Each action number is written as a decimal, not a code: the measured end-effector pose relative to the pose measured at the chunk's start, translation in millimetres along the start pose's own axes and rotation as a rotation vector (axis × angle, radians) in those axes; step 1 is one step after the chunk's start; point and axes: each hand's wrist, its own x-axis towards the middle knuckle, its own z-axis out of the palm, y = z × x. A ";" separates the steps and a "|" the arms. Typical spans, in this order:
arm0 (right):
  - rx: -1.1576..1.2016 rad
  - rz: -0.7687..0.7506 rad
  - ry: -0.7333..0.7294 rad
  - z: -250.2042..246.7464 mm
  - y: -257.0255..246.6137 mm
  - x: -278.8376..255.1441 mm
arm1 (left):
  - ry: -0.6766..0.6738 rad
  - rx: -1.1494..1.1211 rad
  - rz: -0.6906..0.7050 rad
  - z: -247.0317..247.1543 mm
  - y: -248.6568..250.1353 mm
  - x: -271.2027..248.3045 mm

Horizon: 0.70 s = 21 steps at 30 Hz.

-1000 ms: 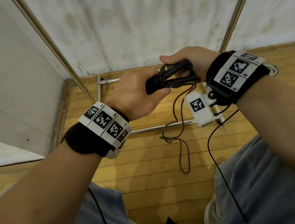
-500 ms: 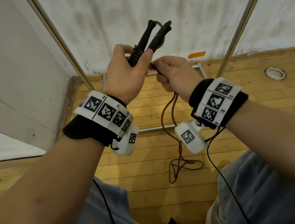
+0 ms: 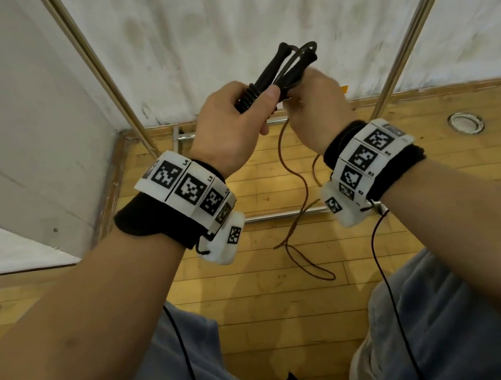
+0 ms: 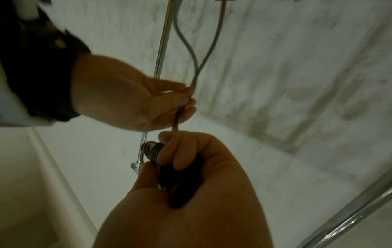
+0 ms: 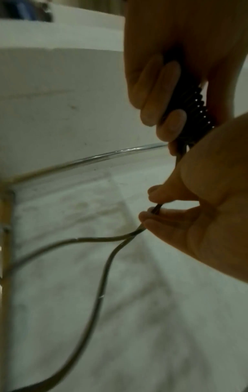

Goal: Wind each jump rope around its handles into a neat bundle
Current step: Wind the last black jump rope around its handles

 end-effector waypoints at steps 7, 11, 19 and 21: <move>0.926 0.315 -0.642 16.4 -8.0 -17.5 | 0.011 -0.065 -0.009 -14.0 -1.6 5.9; 0.950 0.319 -0.643 15.8 -3.6 -14.1 | 0.130 -0.032 -0.025 -25.3 -6.9 11.7; 0.255 0.135 -0.253 16.7 -11.2 -14.4 | 0.172 0.012 0.036 -16.9 -9.9 11.5; 0.017 0.041 -0.191 14.9 -7.9 -15.1 | 0.142 -0.008 0.025 -15.8 -8.9 10.7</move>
